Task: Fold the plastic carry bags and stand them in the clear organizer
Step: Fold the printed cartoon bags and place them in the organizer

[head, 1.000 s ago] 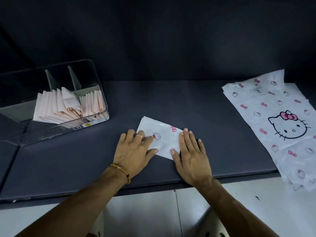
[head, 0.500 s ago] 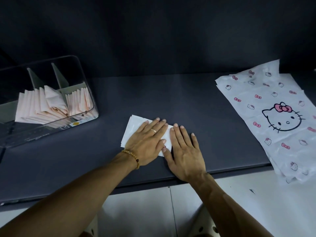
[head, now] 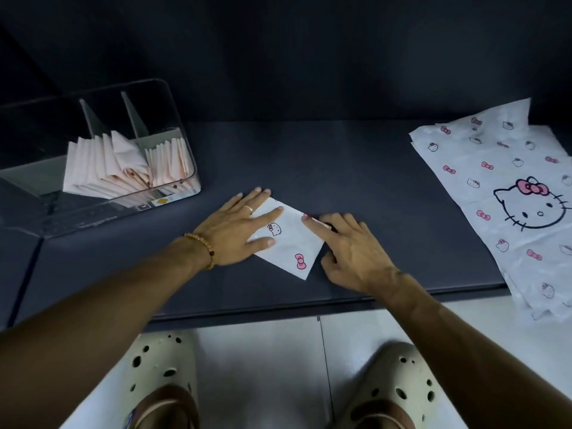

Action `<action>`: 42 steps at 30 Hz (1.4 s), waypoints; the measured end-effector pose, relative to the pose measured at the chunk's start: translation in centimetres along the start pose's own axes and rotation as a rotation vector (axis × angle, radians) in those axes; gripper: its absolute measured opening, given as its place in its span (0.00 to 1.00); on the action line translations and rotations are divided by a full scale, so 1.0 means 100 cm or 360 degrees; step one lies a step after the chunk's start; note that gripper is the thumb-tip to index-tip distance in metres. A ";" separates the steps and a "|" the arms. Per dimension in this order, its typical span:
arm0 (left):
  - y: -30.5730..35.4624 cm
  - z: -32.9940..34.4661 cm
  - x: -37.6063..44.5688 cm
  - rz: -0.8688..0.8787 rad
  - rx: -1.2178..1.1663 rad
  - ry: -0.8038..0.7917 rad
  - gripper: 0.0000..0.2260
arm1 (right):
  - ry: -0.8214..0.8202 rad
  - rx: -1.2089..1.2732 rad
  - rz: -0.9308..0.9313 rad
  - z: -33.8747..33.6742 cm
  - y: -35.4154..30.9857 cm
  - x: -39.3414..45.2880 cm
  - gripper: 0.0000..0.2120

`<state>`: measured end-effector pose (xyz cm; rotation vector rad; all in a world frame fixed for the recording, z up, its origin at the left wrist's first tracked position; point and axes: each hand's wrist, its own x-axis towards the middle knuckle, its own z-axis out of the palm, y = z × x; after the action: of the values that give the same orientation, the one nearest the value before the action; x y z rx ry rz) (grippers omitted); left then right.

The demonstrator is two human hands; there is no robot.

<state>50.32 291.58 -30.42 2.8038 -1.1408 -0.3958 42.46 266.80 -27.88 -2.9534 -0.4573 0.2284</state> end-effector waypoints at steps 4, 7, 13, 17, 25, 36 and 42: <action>0.005 -0.022 -0.006 0.0074 0.0152 0.0274 0.17 | -0.0106 -0.0181 -0.0161 -0.006 -0.016 -0.003 0.21; 0.023 -0.017 -0.021 0.0038 0.0241 0.0296 0.17 | -0.0040 -0.0228 -0.0255 -0.001 -0.030 -0.010 0.18; 0.043 0.003 -0.050 -0.0195 0.0124 0.0162 0.37 | 0.0071 -0.0224 -0.0293 0.001 -0.038 -0.015 0.17; 0.047 0.003 -0.055 -0.0078 0.0003 0.0502 0.17 | -0.0007 -0.0052 -0.0154 0.000 -0.038 -0.010 0.26; 0.030 -0.008 -0.036 -0.0690 -0.0912 0.0617 0.18 | 0.0149 0.0753 0.0509 -0.009 -0.039 0.033 0.11; 0.026 -0.006 -0.002 -0.1125 -0.0294 0.0785 0.10 | 0.0090 0.0782 0.0997 0.004 -0.040 0.075 0.12; 0.038 0.018 0.004 -0.0138 -0.0029 0.0520 0.22 | 0.0077 0.0779 0.0720 0.006 -0.032 0.068 0.11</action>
<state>47.54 288.62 -31.59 2.7710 -0.9417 0.0478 47.85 271.98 -28.83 -2.5243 0.2519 0.2693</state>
